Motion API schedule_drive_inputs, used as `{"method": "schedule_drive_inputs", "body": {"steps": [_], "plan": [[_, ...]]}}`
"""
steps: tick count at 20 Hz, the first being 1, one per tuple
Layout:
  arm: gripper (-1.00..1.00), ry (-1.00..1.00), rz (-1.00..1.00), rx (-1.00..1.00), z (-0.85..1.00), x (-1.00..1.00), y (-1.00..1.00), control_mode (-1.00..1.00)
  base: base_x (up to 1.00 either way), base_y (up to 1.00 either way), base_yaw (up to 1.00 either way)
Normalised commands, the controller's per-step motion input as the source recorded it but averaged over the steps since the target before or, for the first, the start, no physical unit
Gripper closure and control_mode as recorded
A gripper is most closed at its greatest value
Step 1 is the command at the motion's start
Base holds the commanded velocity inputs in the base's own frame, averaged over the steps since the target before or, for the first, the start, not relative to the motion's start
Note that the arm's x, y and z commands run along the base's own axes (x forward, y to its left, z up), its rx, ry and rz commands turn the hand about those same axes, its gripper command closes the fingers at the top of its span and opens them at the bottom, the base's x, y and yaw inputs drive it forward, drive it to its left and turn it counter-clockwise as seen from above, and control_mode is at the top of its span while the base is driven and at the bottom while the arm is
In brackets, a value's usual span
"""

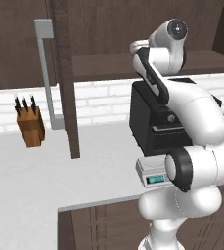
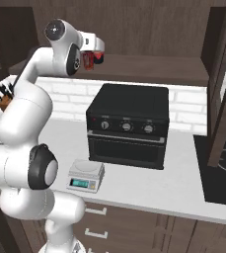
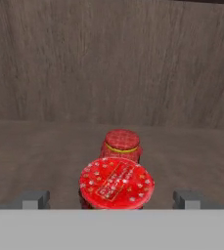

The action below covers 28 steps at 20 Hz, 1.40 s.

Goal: Pick the yogurt and place it on the digital scale for weighing, and close the cabinet.

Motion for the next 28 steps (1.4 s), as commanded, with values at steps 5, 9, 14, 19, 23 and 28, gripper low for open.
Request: {"method": "schedule_drive_inputs", "body": {"steps": [5,9,14,19,23,28], "plan": [[-1.0,0.01,0.0,0.0,-0.12,0.15,0.0,-1.0,0.0,0.0,0.0],[-1.0,0.02,0.0,0.0,-0.2,0.21,0.0,-1.0,0.0,0.0,0.0],[-1.0,0.02,0.0,0.0,-0.23,0.24,0.0,-1.0,0.0,0.0,0.0],[1.0,0.02,0.0,0.0,-0.24,0.27,-0.01,-1.0,0.0,0.0,0.0],[1.0,0.03,0.0,0.0,-0.27,0.26,0.0,-1.0,0.0,0.0,0.0],[1.0,0.01,0.0,0.0,-0.3,0.09,0.0,-1.0,0.0,0.0,0.0]]}}
